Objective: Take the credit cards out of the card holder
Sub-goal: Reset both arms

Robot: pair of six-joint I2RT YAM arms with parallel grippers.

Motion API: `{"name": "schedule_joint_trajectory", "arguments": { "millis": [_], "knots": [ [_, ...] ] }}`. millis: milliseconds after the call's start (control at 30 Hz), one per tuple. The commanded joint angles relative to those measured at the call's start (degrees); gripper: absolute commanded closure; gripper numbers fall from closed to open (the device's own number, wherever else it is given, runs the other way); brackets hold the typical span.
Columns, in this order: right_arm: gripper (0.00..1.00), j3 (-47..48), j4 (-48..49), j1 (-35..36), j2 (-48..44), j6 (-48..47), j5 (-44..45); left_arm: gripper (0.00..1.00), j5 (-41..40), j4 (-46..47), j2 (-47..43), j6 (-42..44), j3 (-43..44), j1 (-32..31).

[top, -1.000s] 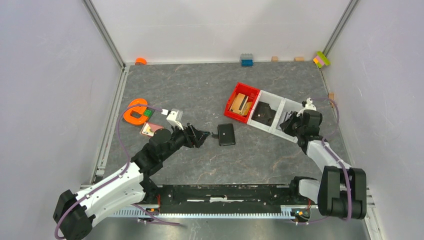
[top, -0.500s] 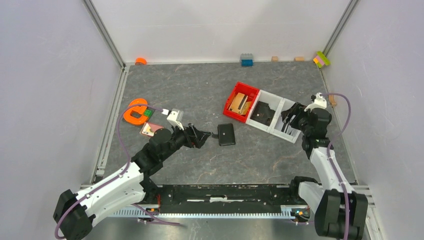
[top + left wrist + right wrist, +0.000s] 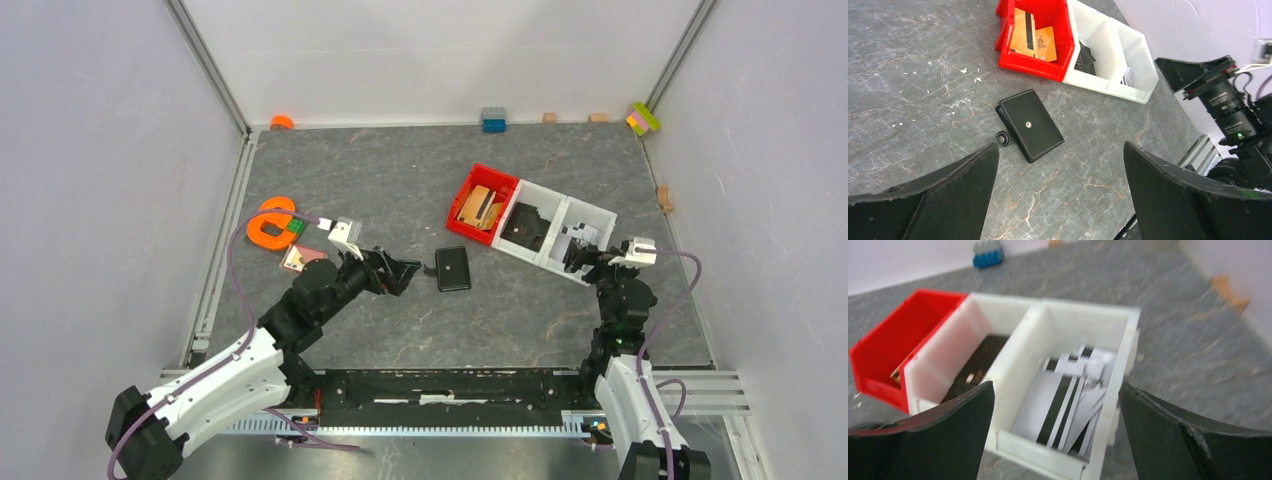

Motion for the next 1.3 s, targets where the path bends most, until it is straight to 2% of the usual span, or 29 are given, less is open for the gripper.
{"name": "schedule_joint_trajectory", "arguments": {
  "millis": [0,167,333,400,533,667,867,933,1033,1067,1167,1233,1267],
  "knots": [
    [0.02,-4.5,12.3,0.7,-1.2,-8.3,5.8,0.00,-3.2,0.0,-0.5,2.8,1.2,0.0],
    [0.02,-7.3,17.8,1.4,3.4,-12.3,7.1,0.00,-7.6,-0.6,0.0,4.5,1.0,0.0],
    [0.02,-9.0,27.7,6.6,12.0,-17.6,15.1,0.00,-11.5,-0.3,0.4,6.1,0.2,0.0],
    [0.02,-10.0,33.4,9.7,16.3,-19.6,19.6,0.00,-11.4,0.1,0.7,6.2,0.2,0.0],
    [0.02,-13.8,48.8,11.3,23.5,-22.1,19.7,0.00,-12.1,0.4,1.5,7.1,0.2,0.0],
    [0.02,-14.7,54.9,13.2,28.5,-24.5,21.8,0.00,-14.0,0.9,2.3,8.6,0.0,0.0],
    [0.02,-16.2,73.3,14.8,43.9,-27.2,22.0,0.00,-25.0,3.6,-0.4,15.2,-3.4,0.0],
    [0.02,-13.8,71.3,15.6,46.3,-28.2,22.5,0.00,-29.8,5.2,-2.2,18.6,-5.1,0.0],
    [0.02,-7.0,55.0,15.7,44.5,-25.6,27.4,0.00,-37.0,6.9,-4.4,23.6,-6.5,0.1],
    [0.02,-5.3,52.5,15.6,44.9,-25.5,28.1,0.00,-38.8,8.5,-4.6,24.7,-7.4,0.1],
    [0.02,-7.7,57.7,15.5,45.2,-25.8,28.0,0.00,-40.2,17.3,-3.0,28.1,-12.1,2.6],
    [0.02,-5.6,53.0,15.5,44.9,-25.2,28.4,0.00,-38.0,20.8,0.0,28.2,-13.0,6.7],
    [0.02,-6.1,53.9,15.5,44.8,-25.2,28.4,0.00,-37.4,18.9,1.0,27.4,-11.7,8.2]
  ]
}}
